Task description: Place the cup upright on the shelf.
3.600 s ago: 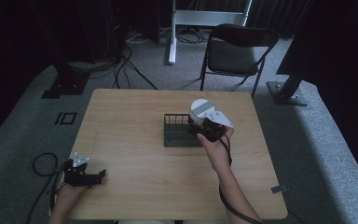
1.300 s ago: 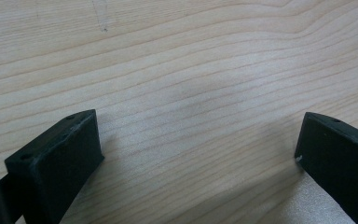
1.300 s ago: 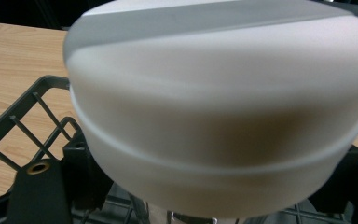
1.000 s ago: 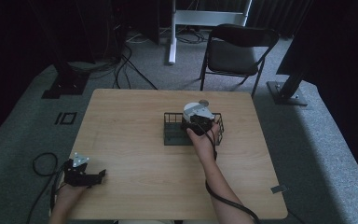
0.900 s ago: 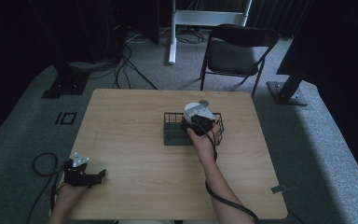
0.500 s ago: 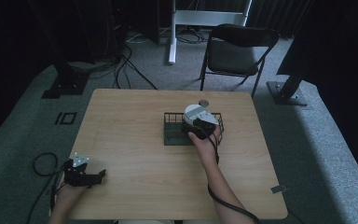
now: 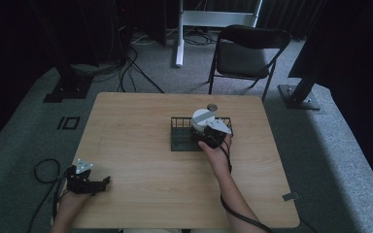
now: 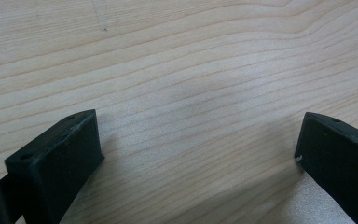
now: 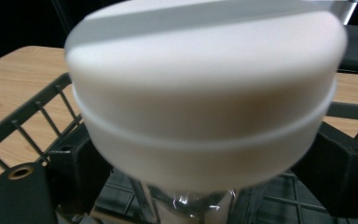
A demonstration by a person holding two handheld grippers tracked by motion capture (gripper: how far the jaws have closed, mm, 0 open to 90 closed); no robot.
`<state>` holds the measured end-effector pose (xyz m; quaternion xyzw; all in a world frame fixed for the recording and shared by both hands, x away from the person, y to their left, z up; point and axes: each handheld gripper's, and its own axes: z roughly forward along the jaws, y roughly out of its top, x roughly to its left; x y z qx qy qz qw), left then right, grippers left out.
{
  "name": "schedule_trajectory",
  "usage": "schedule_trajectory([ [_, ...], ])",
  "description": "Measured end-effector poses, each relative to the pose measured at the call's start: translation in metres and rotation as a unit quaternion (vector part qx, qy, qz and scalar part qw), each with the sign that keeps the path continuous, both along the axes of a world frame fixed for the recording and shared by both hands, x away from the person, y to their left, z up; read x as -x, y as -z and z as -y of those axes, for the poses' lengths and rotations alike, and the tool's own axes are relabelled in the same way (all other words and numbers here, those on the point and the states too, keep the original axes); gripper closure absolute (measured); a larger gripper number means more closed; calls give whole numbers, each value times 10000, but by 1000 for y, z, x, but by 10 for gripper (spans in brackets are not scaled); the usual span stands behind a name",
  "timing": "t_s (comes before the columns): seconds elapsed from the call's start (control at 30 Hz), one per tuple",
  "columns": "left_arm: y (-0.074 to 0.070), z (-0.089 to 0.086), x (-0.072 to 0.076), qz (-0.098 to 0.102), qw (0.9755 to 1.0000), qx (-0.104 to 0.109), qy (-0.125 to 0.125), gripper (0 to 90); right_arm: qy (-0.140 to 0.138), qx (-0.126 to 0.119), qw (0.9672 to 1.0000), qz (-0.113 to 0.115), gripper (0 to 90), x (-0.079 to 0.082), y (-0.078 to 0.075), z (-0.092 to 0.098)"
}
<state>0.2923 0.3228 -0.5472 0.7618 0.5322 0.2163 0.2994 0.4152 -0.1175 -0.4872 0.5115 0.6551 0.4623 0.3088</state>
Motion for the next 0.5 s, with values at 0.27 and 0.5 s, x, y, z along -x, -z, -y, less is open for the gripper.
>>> schedule_trajectory([
  [0.27, 0, 0, 0, 0, 10000, 0, 1, 6, -85, -19, 10000, 22, 115, 5, -2, 2],
  [0.5, 0, 0, 0, 0, 10000, 0, 1, 6, -150, 16, 9999, 49, 115, 8, -2, 6],
])
